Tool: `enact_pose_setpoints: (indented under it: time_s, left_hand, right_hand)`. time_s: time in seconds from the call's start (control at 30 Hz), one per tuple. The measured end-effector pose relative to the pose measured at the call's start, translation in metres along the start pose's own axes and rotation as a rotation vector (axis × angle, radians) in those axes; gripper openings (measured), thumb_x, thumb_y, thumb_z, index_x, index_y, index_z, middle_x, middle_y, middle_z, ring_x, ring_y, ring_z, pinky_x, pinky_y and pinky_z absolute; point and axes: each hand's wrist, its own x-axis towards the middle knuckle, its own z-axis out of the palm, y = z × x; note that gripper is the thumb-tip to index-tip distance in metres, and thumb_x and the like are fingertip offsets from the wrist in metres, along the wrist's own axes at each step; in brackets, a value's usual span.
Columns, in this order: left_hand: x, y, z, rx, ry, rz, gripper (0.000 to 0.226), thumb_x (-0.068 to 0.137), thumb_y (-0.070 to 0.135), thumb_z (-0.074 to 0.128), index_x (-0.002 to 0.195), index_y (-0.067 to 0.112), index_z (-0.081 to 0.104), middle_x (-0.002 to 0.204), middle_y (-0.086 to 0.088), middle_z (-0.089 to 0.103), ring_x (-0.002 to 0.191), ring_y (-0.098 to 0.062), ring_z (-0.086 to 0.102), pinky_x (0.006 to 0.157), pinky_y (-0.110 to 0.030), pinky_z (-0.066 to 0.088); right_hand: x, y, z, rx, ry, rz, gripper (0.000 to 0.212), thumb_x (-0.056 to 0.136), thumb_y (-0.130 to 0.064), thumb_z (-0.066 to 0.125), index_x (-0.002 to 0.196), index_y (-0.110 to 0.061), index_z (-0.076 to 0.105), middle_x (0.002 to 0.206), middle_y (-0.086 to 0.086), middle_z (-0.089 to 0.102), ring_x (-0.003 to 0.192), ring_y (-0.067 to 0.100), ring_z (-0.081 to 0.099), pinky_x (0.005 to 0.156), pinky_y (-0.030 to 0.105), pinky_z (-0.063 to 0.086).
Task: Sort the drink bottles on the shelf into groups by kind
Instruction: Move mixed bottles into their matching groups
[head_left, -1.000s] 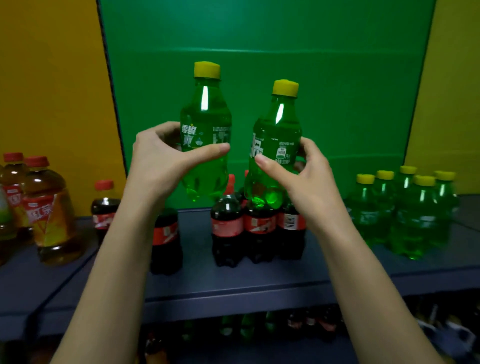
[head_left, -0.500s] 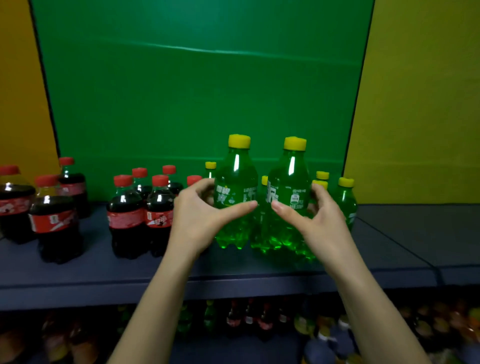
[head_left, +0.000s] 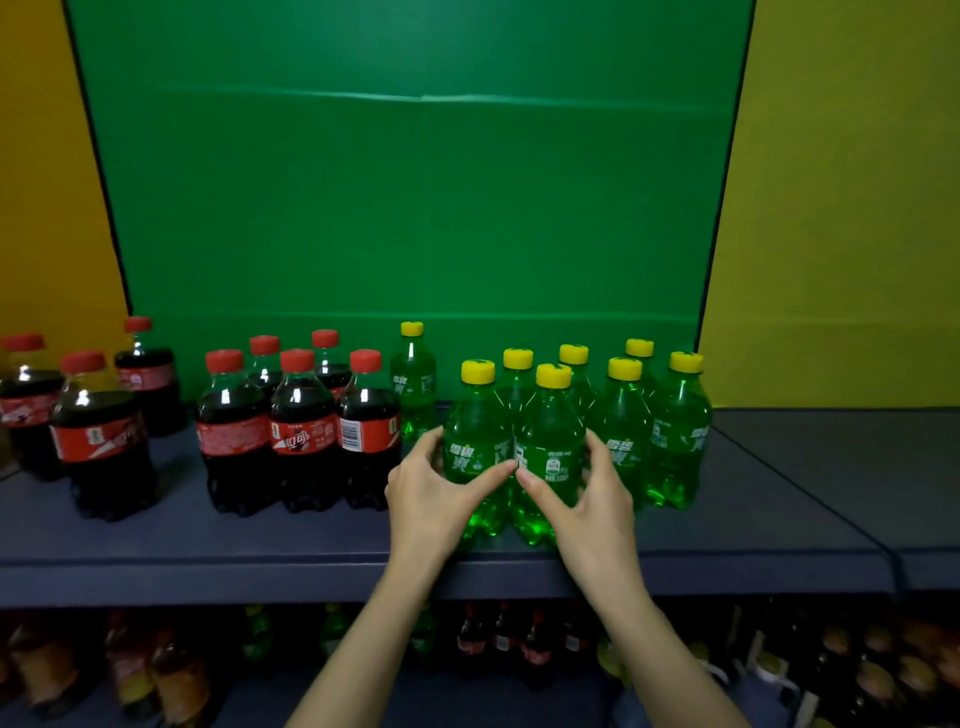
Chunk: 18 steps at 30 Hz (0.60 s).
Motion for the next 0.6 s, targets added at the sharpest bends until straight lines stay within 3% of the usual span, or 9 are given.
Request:
enact_pose_setpoints:
  time_s: [0.17, 0.33, 0.6]
  left_hand:
    - [0.008, -0.01, 0.006, -0.015, -0.023, 0.015, 0.083, 0.067, 0.043, 0.077, 0.133, 0.009, 0.041, 0.13, -0.005, 0.053, 0.122, -0.02, 0.047, 0.106, -0.04, 0.037]
    - [0.022, -0.015, 0.012, 0.01, -0.107, 0.018, 0.081, 0.076, 0.043, 0.07, 0.138, 0.009, 0.029, 0.136, -0.009, 0.049, 0.127, -0.024, 0.044, 0.106, -0.042, 0.036]
    - [0.031, -0.02, 0.02, 0.005, -0.132, -0.003, 0.079, 0.079, 0.04, 0.068, 0.138, 0.008, 0.027, 0.135, -0.009, 0.05, 0.126, -0.024, 0.045, 0.105, -0.042, 0.038]
  right_hand:
    - [0.009, 0.001, 0.016, -0.038, -0.001, -0.046, 0.082, 0.081, -0.042, 0.063, 0.145, -0.016, 0.019, 0.15, 0.003, 0.031, 0.135, 0.02, 0.033, 0.105, 0.031, 0.03]
    - [0.021, 0.0, 0.028, -0.033, -0.009, -0.055, 0.08, 0.084, -0.041, 0.059, 0.145, -0.014, 0.016, 0.152, 0.004, 0.026, 0.137, 0.021, 0.029, 0.105, 0.029, 0.028]
    - [0.031, 0.002, 0.036, -0.04, -0.033, -0.031, 0.08, 0.086, -0.043, 0.056, 0.146, -0.013, 0.011, 0.153, 0.005, 0.022, 0.137, 0.021, 0.028, 0.106, 0.031, 0.028]
